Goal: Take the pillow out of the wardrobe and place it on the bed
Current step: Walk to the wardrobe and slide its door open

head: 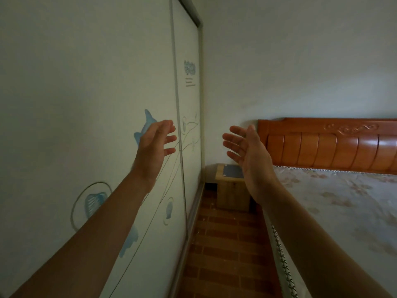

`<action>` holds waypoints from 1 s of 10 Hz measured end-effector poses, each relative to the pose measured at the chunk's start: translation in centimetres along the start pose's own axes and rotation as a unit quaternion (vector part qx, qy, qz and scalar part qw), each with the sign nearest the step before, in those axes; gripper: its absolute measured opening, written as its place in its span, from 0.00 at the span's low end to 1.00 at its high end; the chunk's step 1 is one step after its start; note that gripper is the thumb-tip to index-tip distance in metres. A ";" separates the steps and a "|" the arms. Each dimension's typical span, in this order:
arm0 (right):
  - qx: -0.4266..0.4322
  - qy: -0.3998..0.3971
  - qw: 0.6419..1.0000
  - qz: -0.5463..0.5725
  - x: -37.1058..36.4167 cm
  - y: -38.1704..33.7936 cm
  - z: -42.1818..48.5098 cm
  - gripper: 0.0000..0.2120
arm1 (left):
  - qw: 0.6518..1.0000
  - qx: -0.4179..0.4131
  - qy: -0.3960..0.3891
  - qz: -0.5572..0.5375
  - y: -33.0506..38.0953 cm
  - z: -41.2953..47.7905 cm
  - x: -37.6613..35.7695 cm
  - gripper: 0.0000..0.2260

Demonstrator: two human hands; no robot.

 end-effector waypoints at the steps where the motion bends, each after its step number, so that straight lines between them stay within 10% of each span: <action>1: -0.001 0.005 1.000 -0.004 1.2 1.2 2.7 0.21 | 1.000 0.007 -0.006 -0.018 -1.7 2.6 -1.9 0.18; 10: -0.002 -0.018 0.999 -0.039 4.2 15.2 36.4 0.25 | 1.000 -0.005 -0.003 -0.011 -18.6 35.0 -12.2 0.16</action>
Point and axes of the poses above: each hand's wrist, its own z-axis towards the middle knuckle, its own x-axis out of the back of the hand, y = z × x, the point moved 7 cm from there along z, towards the middle knuckle, and after that the axes turned 12 degrees about z, right-handed, at the moved point
